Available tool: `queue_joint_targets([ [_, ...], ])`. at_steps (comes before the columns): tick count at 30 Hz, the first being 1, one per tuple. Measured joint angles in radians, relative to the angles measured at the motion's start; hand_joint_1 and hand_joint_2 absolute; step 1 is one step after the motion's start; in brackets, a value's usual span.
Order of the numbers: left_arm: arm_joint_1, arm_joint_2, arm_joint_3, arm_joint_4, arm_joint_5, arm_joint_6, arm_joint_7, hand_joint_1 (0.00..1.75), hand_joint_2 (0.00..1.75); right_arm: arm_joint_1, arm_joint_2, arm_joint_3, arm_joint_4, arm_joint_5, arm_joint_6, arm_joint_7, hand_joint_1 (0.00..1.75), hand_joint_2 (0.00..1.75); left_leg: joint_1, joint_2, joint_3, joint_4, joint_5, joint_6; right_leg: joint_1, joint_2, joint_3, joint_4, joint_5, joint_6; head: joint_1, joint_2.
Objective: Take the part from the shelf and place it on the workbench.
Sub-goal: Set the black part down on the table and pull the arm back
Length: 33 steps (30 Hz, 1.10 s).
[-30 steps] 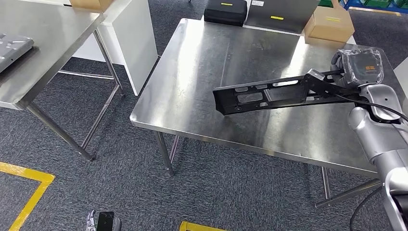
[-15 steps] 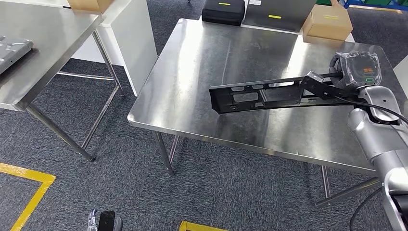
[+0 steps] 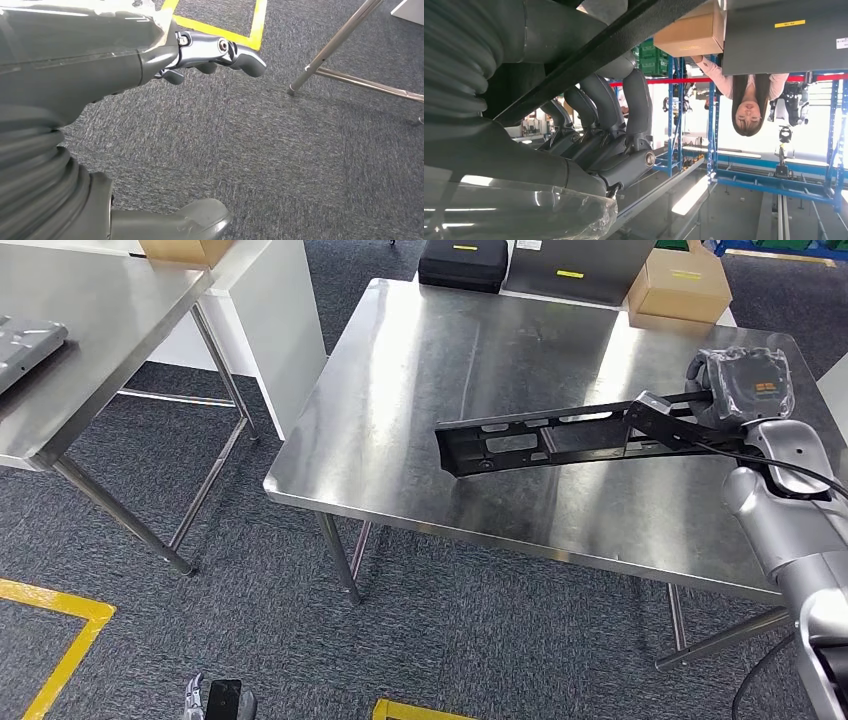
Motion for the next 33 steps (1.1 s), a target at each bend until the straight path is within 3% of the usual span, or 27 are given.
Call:
queue_joint_targets([
  [15, 0.003, 0.002, -0.016, -0.017, 0.016, 0.000, 0.000, 0.00, 1.75, 0.000, -0.015, 0.018, -0.001, -0.002, 0.006, -0.003, 1.52, 1.75, 0.000, 0.000, 0.000, 0.000, 0.000, 0.000, 0.000, 0.000, 0.000, 0.000, 0.000, 0.000, 0.000, 0.000],
  [19, 0.003, 0.004, -0.025, -0.021, 0.019, 0.000, 0.000, 0.00, 1.75, 0.000, -0.012, 0.023, 0.002, -0.006, 0.009, -0.003, 0.00, 1.75, 0.000, 0.000, 0.000, 0.000, 0.000, 0.000, 0.000, 0.000, 0.000, 0.000, 0.000, 0.000, 0.000, 0.000],
  [20, 0.004, 0.004, -0.029, -0.023, 0.021, -0.001, 0.000, 0.00, 1.75, 0.000, -0.011, 0.023, 0.004, -0.007, 0.009, -0.003, 0.00, 1.75, 0.000, 0.000, 0.000, 0.000, 0.000, 0.000, 0.000, 0.000, 0.000, 0.000, 0.000, 0.000, 0.000, 0.000],
  [24, 0.003, 0.009, -0.043, -0.024, 0.037, -0.003, 0.000, 0.00, 0.00, 0.000, -0.009, 0.026, 0.011, -0.012, 0.005, -0.001, 0.00, 1.75, 0.000, 0.000, 0.000, 0.000, 0.000, 0.000, 0.000, 0.000, 0.000, 0.000, 0.000, 0.000, 0.000, 0.000],
  [33, 0.004, 0.012, -0.053, -0.012, 0.067, -0.003, 0.000, 0.00, 0.00, 0.000, -0.013, 0.029, 0.021, -0.021, 0.052, 0.011, 0.00, 1.75, 0.000, 0.000, 0.000, 0.000, 0.000, 0.000, 0.000, 0.000, 0.000, 0.000, 0.000, 0.000, 0.000, 0.000],
])
